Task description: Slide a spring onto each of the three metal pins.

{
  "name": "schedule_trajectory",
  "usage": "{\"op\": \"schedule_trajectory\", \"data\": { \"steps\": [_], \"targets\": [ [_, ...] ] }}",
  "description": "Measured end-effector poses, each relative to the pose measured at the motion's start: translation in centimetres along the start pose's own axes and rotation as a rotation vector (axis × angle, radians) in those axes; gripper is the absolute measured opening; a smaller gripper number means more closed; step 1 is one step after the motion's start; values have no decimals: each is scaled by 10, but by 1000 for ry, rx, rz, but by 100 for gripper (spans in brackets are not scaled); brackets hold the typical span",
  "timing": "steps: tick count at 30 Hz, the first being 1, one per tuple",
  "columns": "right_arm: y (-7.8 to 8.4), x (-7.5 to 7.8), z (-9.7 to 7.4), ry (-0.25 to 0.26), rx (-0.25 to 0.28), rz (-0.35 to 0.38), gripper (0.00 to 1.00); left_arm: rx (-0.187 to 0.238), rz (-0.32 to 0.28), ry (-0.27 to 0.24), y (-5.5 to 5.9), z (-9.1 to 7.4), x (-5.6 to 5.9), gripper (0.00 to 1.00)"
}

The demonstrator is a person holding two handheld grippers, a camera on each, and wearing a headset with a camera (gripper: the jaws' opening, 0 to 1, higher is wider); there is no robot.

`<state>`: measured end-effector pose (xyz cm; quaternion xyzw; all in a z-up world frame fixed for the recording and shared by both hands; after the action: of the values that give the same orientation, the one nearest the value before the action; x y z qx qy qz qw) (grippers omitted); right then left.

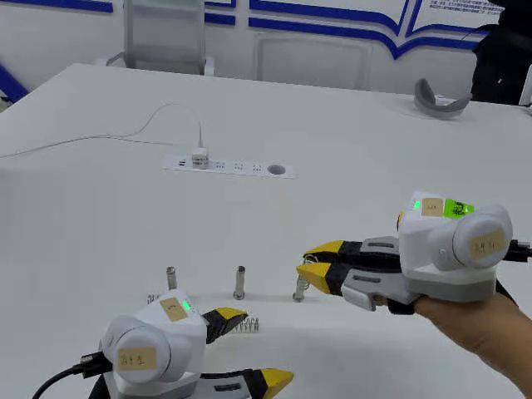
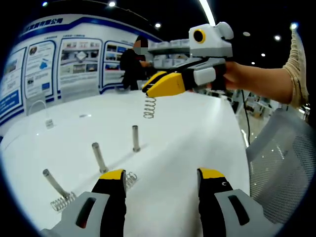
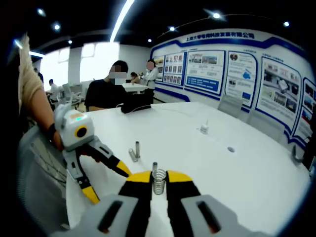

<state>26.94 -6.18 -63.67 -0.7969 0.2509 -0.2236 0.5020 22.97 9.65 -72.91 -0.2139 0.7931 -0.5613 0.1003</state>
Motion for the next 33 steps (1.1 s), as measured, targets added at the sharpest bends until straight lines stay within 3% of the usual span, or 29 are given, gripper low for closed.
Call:
{"op": "schedule_trajectory", "data": {
  "steps": [13, 21, 33],
  "targets": [
    [-8, 21, 3, 51, 8, -6, 12, 12, 24, -15, -11, -12, -11, 62],
    [-3, 26, 7, 59, -5, 5, 12, 10, 33, -27, -9, -36, -15, 63],
    [6, 29, 16, 60, -22, 26, 12, 15, 13, -123, -1, -79, -35, 64]
  ]
}}
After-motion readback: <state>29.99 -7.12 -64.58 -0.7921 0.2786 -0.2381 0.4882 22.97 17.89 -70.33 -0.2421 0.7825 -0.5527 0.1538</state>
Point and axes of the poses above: the centre of the closed fingertips' face, and the gripper's own axes: z roughly forward along the fingers, x roughly to its right, y roughly out of its underside, the point moved 8 cm from there along -z, roughly backward along the fingers, and after that the axes turned 1 degree about x, right-handed, at the moved point
